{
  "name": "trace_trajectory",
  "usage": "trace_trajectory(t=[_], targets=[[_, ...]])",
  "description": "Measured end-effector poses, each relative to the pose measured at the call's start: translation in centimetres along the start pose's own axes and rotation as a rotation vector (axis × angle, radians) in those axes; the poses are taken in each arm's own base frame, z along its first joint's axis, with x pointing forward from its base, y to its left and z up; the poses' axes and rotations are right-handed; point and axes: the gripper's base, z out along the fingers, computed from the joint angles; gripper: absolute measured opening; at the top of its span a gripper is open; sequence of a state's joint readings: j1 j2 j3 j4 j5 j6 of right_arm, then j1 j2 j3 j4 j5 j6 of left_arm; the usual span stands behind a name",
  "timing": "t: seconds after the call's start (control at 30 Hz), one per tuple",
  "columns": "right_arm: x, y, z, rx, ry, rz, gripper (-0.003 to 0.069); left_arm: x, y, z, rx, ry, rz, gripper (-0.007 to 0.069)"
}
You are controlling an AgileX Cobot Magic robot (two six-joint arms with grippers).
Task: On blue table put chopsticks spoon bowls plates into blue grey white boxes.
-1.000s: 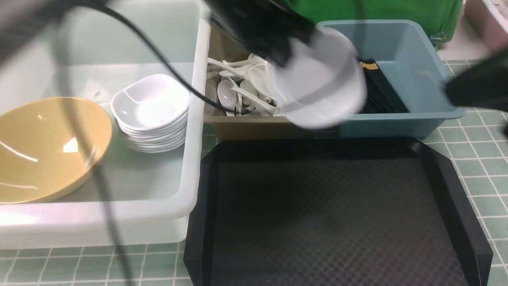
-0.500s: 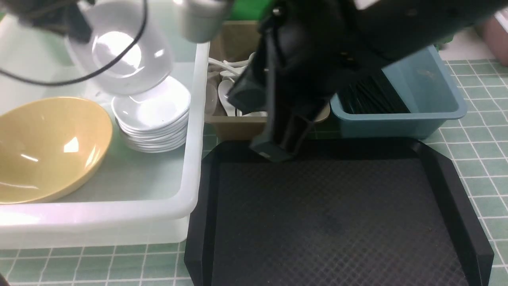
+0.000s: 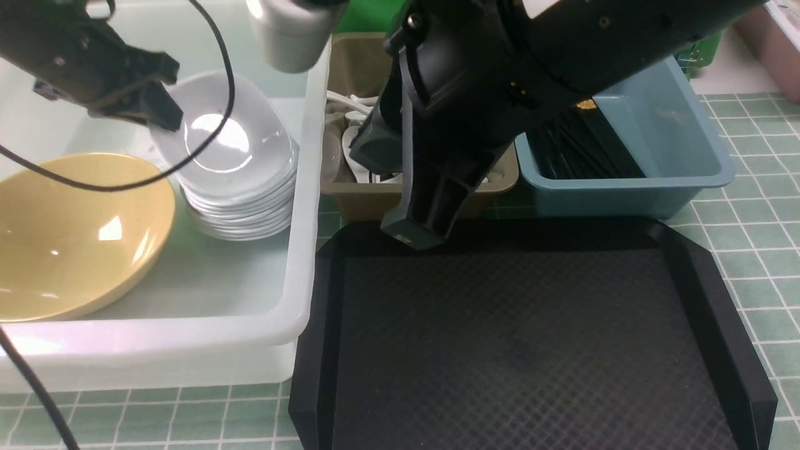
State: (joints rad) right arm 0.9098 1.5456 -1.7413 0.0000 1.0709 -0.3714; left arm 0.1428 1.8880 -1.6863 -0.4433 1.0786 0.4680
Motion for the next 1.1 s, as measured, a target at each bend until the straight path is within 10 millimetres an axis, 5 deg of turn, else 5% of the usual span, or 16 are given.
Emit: trace_trajectory(t=[0.23,0.33,0.57,0.67,0.87,1.1], targets=[[0.1,0.0,0.0,-0.003,0.007,0.0,0.0075,0.3,0.9,2.2,0.004,0.044,0.058,0.0127],[0.1,0.0,0.0,-0.003,0.008,0.0,0.0075,0.4,1.3,2.6,-0.012,0.061,0.098,0.0254],[0.2,0.1,0.0,-0.008,0.02,0.0,0.0075,-1.0,1.1,0.9,-0.042,0.022,0.145,0.048],[0.3,0.0,0.0,-0.004,0.034,-0.004,0.0075,-2.0,0.6,-0.7,-0.037,0.005,0.144,0.0515],[0.9,-0.5,-0.2,0.059,0.091,0.004,0.0076,-3.7,-1.1,-5.4,-0.069,-0.073,0.057,0.0454],[2.1,-0.9,-2.7,0.126,0.155,0.044,0.0078,-1.1,-7.2,-11.6,-0.176,-0.11,0.178,0.0119]])
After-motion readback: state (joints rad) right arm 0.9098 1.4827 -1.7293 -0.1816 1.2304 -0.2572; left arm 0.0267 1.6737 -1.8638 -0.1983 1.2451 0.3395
